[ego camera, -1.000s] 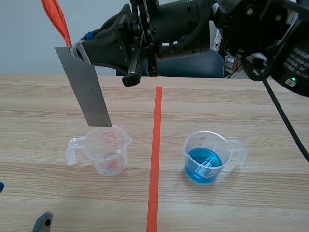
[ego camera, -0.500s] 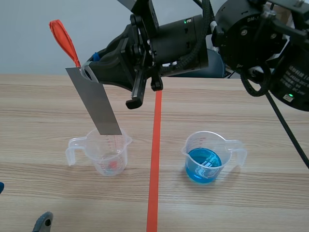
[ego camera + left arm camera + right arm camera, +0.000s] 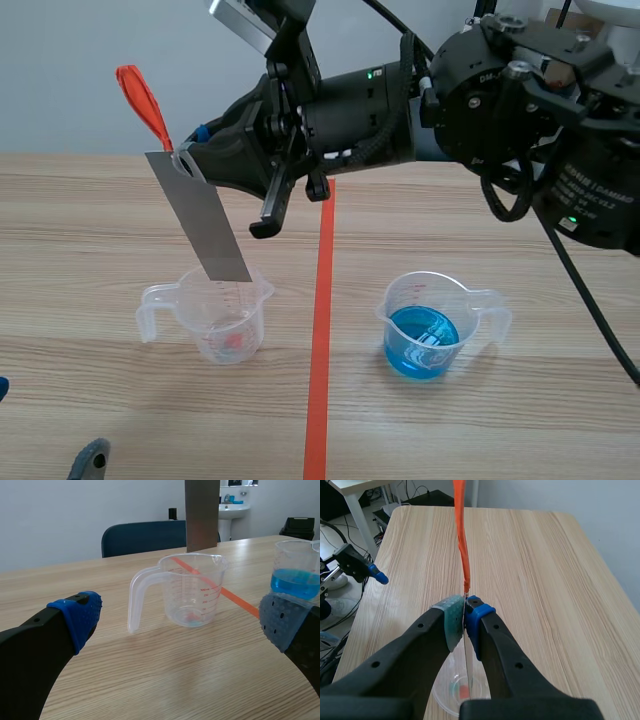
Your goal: Do the redox reaction experiment. put the plate into the left beaker
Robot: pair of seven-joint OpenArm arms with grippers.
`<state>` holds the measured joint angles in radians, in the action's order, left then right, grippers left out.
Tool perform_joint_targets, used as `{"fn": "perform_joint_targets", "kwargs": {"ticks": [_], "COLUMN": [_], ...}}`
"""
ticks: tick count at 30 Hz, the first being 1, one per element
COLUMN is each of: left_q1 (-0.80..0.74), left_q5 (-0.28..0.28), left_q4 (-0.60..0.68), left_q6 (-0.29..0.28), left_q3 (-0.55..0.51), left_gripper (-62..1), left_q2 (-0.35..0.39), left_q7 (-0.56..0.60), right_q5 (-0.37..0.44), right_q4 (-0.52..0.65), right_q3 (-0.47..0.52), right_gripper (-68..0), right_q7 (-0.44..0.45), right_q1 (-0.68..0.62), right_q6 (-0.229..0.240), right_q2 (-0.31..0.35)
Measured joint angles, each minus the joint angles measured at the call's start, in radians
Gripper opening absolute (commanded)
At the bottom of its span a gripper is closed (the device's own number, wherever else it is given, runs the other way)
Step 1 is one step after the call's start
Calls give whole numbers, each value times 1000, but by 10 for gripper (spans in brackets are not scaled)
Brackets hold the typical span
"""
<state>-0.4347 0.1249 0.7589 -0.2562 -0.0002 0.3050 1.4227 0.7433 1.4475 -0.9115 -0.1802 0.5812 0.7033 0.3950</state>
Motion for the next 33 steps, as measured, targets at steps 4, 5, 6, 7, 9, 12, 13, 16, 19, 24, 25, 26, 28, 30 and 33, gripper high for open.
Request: {"fn": "perform_joint_targets", "kwargs": {"ticks": [4,5,6,7,9,12,13,16,19,24,25,26,28,30,33], "left_q1": [0,0,0,0,0,0,0,0,0,0,0,0,0,0,0], "left_q5": [2,2,2,2,2,2,2,2,2,2,2,2,2,2,2], "left_q4": [0,0,0,0,0,0,0,0,0,0,0,0,0,0,0], "left_q6": [0,0,0,0,0,0,0,0,0,0,0,0,0,0,0], "left_q3": [0,0,0,0,0,0,0,0,0,0,0,0,0,0,0], "left_gripper": [14,14,14,14,14,14,14,14,14,14,14,14,14,14,14], "left_q2": [0,0,0,0,0,0,0,0,0,0,0,0,0,0,0], "left_q7": [0,0,0,0,0,0,0,0,0,0,0,0,0,0,0], "right_q5": [-17,-22,-23,-26,-40,-55,-58,-75,-75,-75,-75,-75,-75,-93,-135], "right_q4": [-41,-53,-66,-79,-104,-140,-150,-175,-195,-220,-223,-226,-228,-232,-232], "right_q3": [0,0,0,0,0,0,0,0,0,0,0,0,0,0,0], "right_gripper": [-656,-656,-656,-656,-656,-656,-656,-656,-656,-670,-670,-670,-670,-670,-670], "right_q7": [23,28,28,32,44,65,65,74,76,78,82,92,94,101,105], "right_q1": [0,0,0,0,0,0,0,0,0,0,0,0,-1,-6,-29], "right_q6": [0,0,0,0,0,0,0,0,0,1,1,1,1,0,1], "right_q2": [-14,-19,-24,-30,-42,-61,-68,-85,-98,-119,-122,-124,-128,-136,-148]}}
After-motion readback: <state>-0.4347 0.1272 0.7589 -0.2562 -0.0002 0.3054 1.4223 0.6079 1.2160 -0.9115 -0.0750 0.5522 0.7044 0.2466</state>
